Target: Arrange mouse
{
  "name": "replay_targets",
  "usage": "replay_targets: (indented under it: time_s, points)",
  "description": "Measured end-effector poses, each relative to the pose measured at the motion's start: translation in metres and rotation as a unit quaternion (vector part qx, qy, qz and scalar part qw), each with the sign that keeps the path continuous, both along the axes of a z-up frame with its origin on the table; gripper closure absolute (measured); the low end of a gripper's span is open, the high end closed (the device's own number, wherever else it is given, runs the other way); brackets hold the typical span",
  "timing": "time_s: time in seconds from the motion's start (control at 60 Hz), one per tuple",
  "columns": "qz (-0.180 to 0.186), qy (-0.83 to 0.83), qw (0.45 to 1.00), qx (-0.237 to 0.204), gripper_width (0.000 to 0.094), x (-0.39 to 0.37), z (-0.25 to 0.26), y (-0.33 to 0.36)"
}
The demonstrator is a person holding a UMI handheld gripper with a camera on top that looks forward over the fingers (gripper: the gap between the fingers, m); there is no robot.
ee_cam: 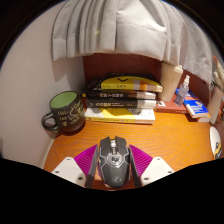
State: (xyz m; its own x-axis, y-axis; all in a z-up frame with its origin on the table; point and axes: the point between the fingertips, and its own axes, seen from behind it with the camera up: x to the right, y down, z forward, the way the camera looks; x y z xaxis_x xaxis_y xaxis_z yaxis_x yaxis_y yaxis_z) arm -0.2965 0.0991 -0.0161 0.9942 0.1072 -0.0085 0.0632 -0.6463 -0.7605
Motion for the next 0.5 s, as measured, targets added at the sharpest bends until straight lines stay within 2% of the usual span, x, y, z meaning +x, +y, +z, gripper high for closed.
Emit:
replay_targets:
  time_s: [0.017, 0.1, 0.317, 0.467, 0.5]
  points:
    - [-0.002, -0.001, 1.0, -0.002, 0.0393, 0.0002, -0.0003, 0.0011]
    - [-0.005, 0.0, 1.0, -0.016, 0.0399, 0.0001, -0.0015, 0.0022]
    - [-0.006, -0.004, 0.998, -0.056, 0.0528, -0.0007, -0.0023, 0.0032]
    - [0.002, -0.002, 0.998, -0.071, 0.0531, -0.0006, -0.0024, 0.0017]
    - [0.006, 0.003, 0.997, -0.074, 0.0559, -0.0011, -0.0005, 0.0002]
